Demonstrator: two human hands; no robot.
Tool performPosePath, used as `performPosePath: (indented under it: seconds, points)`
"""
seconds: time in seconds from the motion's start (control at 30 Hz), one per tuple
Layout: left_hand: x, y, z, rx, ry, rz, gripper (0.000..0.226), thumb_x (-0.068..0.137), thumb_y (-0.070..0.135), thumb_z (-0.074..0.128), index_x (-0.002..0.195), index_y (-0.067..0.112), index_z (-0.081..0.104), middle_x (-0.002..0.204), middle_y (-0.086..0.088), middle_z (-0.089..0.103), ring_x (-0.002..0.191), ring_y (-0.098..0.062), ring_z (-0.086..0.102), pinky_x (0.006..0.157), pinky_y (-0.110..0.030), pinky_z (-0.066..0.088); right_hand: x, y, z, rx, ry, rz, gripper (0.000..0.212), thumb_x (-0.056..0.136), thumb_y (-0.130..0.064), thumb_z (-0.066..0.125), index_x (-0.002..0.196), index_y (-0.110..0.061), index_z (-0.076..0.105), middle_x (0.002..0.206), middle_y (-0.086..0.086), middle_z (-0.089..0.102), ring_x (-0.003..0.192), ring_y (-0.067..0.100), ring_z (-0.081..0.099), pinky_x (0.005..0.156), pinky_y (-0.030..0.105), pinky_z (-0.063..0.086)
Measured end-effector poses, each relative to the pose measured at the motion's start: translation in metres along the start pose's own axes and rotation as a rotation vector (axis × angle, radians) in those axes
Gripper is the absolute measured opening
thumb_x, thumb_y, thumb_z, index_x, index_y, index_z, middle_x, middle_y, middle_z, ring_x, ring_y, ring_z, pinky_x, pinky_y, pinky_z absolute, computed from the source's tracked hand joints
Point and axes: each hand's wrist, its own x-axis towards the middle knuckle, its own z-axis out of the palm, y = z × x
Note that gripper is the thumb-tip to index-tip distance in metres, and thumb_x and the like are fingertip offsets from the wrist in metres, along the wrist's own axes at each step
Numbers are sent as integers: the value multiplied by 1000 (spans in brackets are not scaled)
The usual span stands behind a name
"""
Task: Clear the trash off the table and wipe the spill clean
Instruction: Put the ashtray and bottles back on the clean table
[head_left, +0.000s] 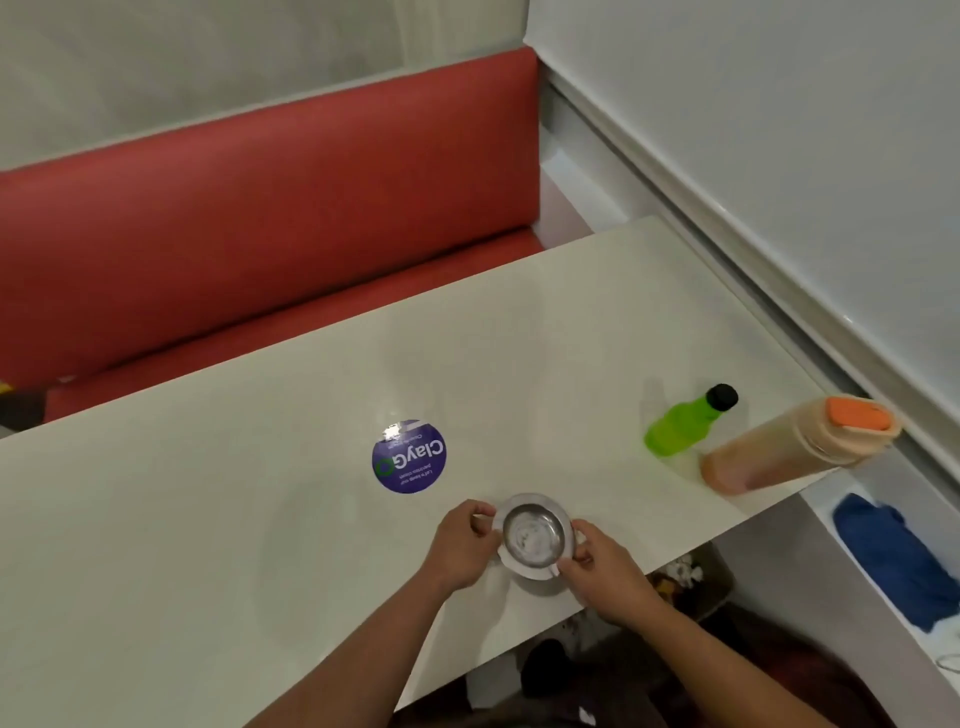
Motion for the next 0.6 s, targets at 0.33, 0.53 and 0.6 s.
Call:
performPosePath:
  seconds: [0.33,0.53,0.6]
  points:
    - [-37,-89,-149,14,189,17,20,86,18,76,100,28,64,83,1,69,72,-11,65,64,-19,47,27,-106,113,22,-78,-147,41,94,-19,68,124,-38,49,83,5,70,77,15,65,72,20,49]
    - [-42,-126,-222,37,343,14,21,85,16,76,99,28,65,81,4,70,72,-11,68,66,-27,49,58,-175,161,3,-123,-226,43,93,-12,62,133,-26,55,88,16,73,71,16,62,60,22,46]
    - [-40,-133,-234,47,381,22,19,86,16,76,100,25,66,81,6,70,73,-9,67,66,-23,48,66,-194,171,8,-129,-214,41,95,-8,59,134,-21,54,84,14,72,73,15,63,54,15,44]
